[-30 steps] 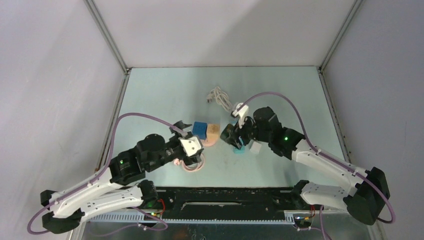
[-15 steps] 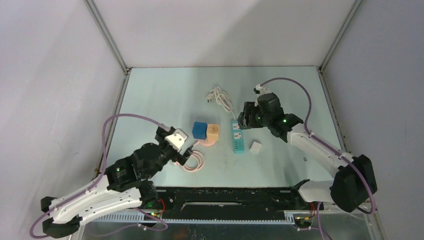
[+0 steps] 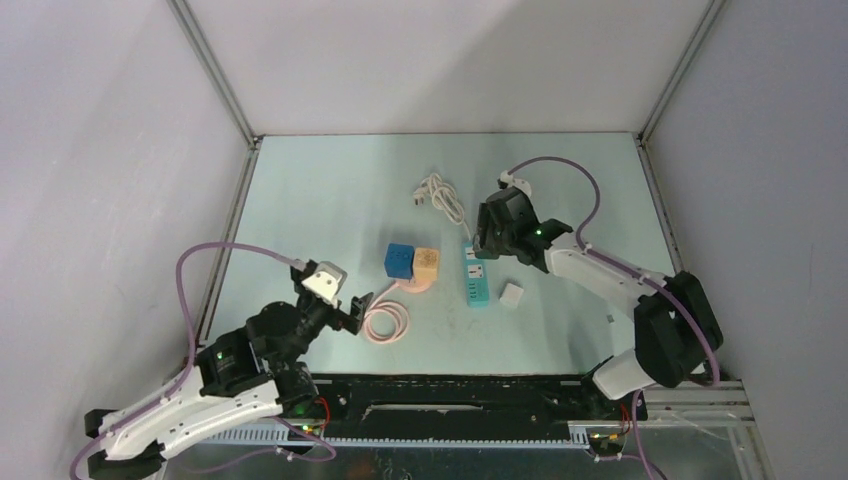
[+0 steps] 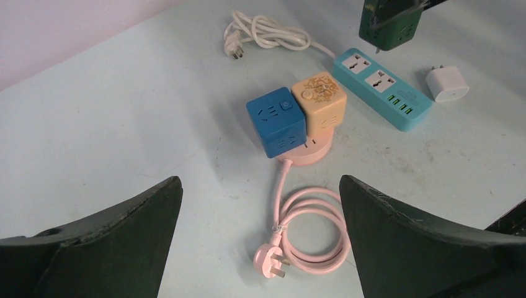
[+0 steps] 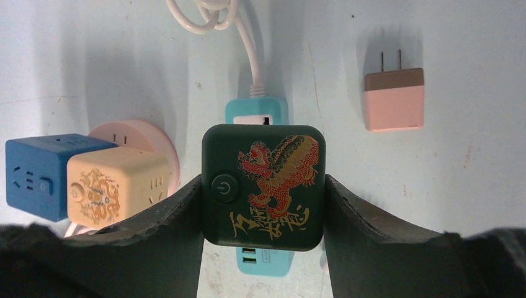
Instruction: Insert the plug
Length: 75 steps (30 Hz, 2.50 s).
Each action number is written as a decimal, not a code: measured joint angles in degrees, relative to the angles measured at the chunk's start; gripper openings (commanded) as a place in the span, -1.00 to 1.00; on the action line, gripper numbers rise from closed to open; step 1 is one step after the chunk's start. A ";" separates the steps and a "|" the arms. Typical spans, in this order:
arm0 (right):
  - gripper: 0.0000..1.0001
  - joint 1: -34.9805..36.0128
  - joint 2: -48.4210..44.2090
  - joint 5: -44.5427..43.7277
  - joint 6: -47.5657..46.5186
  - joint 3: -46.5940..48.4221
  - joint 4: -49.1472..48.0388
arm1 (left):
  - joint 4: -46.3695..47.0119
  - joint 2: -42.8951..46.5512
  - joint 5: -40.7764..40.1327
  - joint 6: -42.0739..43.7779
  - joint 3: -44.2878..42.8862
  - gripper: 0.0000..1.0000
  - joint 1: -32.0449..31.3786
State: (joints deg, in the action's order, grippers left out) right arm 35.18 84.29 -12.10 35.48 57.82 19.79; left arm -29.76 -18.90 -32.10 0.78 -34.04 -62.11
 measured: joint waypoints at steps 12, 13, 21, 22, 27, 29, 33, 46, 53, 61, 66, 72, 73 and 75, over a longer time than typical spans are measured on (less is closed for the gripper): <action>-1.00 4.24 6.51 -3.37 3.56 3.69 0.02 | 0.04 3.98 -0.66 -0.35 1.27 0.99 0.04; -1.00 4.24 6.84 -3.65 3.61 3.96 -0.09 | 0.04 3.93 -0.55 -0.35 1.27 0.99 0.04; -1.00 4.07 9.81 -6.29 3.69 6.40 -0.17 | 0.04 3.93 -0.52 -0.35 1.27 1.00 0.24; -1.00 4.07 10.12 -6.36 3.74 6.45 -0.20 | 0.04 3.91 -0.52 -0.35 1.27 0.99 0.26; -1.00 3.91 11.52 -6.40 4.22 6.75 -0.44 | 0.04 3.91 -0.48 -0.22 1.27 0.99 0.42; -1.00 3.91 11.74 -6.38 4.57 6.80 -0.46 | 0.04 3.89 -0.35 -0.13 1.27 0.99 0.44; -1.00 3.91 12.26 -6.88 5.07 7.17 -0.44 | 0.04 3.85 -0.07 0.31 1.27 0.99 0.52; -1.00 4.15 12.35 -7.85 5.53 7.32 -0.04 | 0.04 3.52 1.01 0.74 1.27 0.99 0.66; -1.00 4.24 12.02 -9.35 5.46 7.34 1.31 | 0.04 3.50 1.27 0.76 1.27 0.99 0.76; -1.00 4.42 10.03 -9.35 3.91 7.34 2.95 | 0.04 3.32 1.44 0.76 1.27 0.99 0.79; -1.00 4.50 7.61 -8.24 0.76 7.34 2.62 | 0.04 2.99 1.99 0.81 1.27 1.00 0.79; -1.00 3.32 7.48 -3.54 -3.58 7.34 2.12 | 0.04 2.75 2.38 1.20 1.27 1.00 0.79; -1.00 2.91 7.52 -2.89 -4.11 7.34 2.14 | 0.04 2.75 2.45 1.22 1.27 1.00 0.81; -1.00 1.88 7.82 -1.75 -4.79 7.34 2.19 | 0.07 2.75 2.51 1.25 1.27 0.99 0.81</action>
State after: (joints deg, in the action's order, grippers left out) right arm 37.06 92.12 -13.85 30.70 65.17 21.98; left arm -29.69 -16.14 -29.58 2.02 -32.77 -61.30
